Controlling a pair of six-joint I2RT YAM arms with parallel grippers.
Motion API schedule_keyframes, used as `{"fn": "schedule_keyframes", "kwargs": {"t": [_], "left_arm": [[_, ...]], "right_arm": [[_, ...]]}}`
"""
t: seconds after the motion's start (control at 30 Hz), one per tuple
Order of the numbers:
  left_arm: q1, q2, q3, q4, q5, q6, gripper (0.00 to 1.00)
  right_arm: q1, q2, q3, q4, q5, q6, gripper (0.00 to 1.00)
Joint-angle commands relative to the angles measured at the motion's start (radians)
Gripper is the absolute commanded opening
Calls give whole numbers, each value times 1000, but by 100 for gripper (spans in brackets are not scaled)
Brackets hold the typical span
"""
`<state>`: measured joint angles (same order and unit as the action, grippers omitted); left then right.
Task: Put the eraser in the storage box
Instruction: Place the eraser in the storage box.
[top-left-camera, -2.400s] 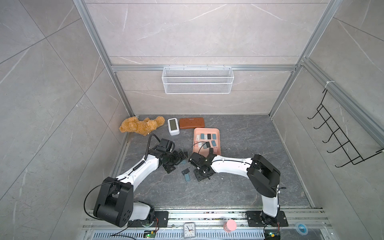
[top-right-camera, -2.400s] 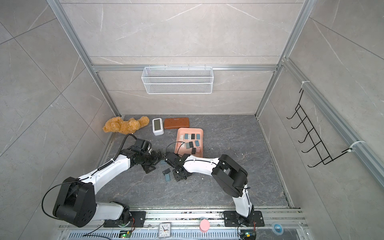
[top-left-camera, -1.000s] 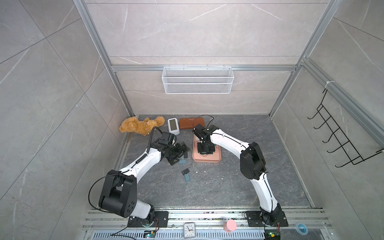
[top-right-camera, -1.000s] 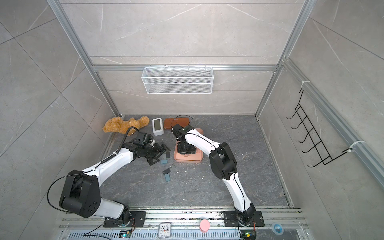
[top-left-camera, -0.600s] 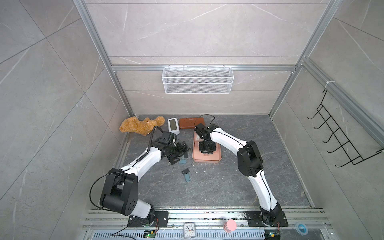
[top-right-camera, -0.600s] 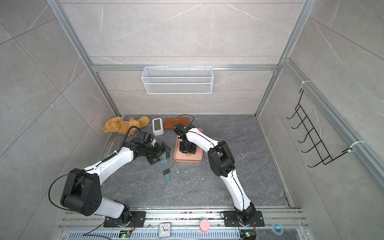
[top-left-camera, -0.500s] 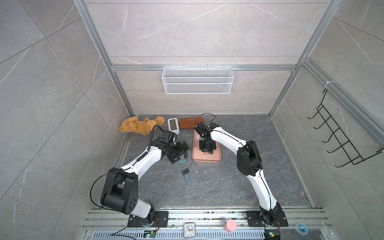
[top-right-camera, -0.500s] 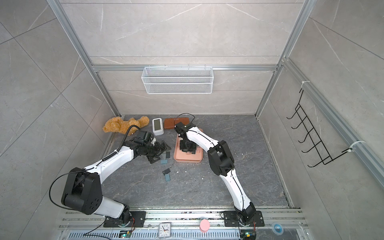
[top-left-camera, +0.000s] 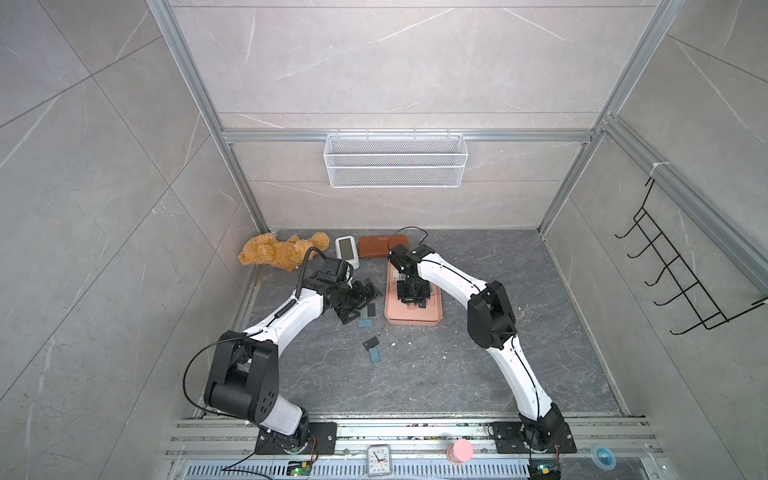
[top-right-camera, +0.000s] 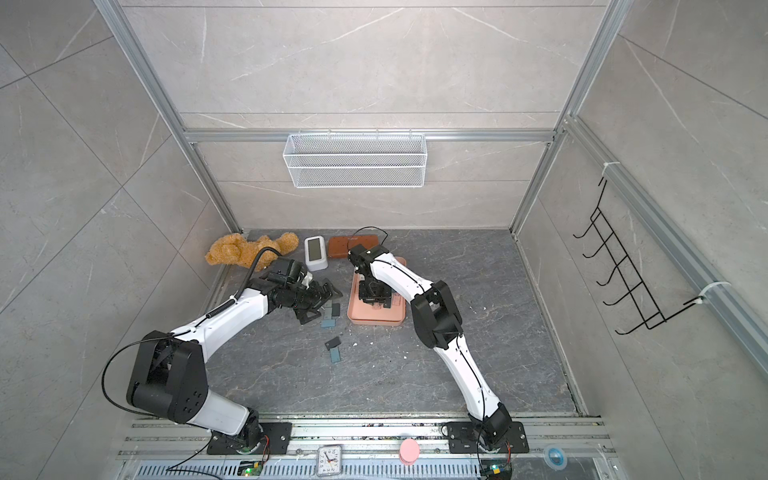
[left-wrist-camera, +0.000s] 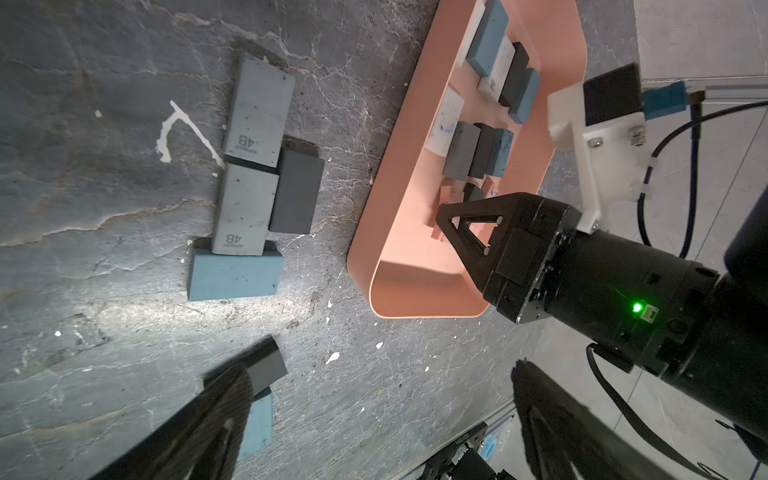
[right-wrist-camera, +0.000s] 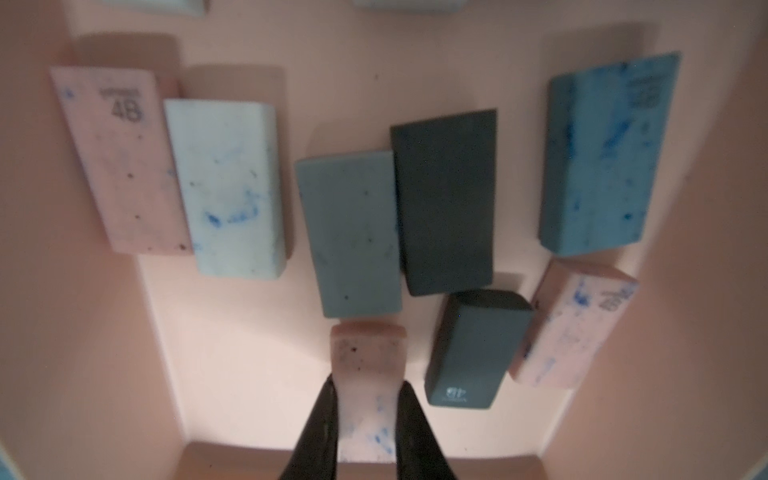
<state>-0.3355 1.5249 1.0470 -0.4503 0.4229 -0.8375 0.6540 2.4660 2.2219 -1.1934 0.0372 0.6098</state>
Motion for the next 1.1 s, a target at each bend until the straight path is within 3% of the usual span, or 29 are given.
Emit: {"fn": "schedule_keyframes", "kwargs": {"t": [0.0,0.27,1.07], "left_arm": [[7,0,21,-21,22,19,99],[7,-2,21,-19,23,17,99],[18,-3,47,-65,20,47,99]], "right_arm": [[1,-21,-41,-10,7,3,12],[-9,-14,-57,15,9,-1,13],[-47,94,138,-66,40,-21,18]]}}
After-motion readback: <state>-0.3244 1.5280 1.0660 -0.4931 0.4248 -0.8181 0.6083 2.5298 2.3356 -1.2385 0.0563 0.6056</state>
